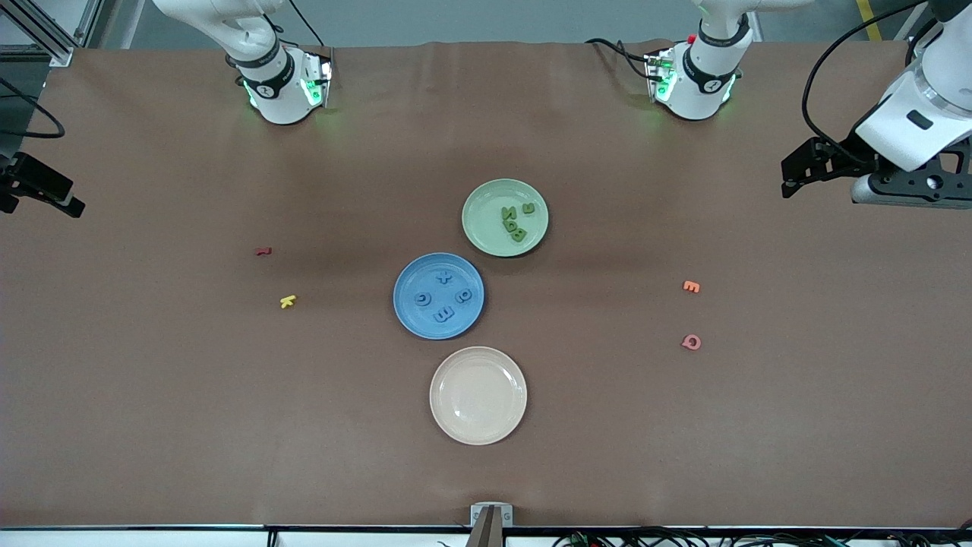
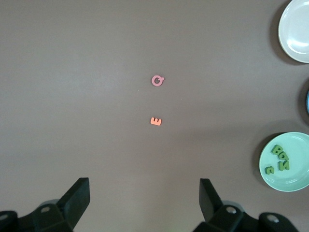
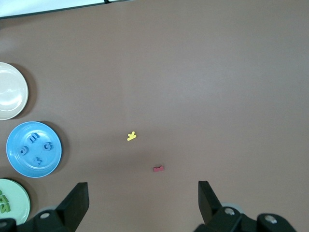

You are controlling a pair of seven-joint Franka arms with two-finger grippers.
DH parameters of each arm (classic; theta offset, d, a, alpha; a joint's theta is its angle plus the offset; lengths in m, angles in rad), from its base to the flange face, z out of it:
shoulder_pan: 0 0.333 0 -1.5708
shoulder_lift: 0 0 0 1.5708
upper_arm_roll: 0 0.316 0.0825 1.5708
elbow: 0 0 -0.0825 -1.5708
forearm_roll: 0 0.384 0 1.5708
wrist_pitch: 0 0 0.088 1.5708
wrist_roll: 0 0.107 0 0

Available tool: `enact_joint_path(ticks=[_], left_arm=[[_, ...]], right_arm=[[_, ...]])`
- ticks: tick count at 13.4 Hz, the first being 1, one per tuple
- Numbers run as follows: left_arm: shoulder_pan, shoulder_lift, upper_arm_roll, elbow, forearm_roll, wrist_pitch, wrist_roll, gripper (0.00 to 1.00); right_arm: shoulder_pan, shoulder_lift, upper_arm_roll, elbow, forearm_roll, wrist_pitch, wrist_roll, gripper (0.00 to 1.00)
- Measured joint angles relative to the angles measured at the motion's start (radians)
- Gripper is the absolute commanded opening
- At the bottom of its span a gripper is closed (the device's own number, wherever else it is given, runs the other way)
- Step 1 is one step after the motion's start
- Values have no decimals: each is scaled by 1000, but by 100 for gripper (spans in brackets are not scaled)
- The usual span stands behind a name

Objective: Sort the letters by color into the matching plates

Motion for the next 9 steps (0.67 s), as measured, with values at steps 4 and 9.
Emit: enact_joint_path(ticks=[4,9], left_arm=[[8,10,7,31,0,-7,0,100],[21,13,9,43,0,-23,1,100]], right_arm=[[-1,0,0,0,0,0,0,100],[-1,0,0,0,0,0,0,100]])
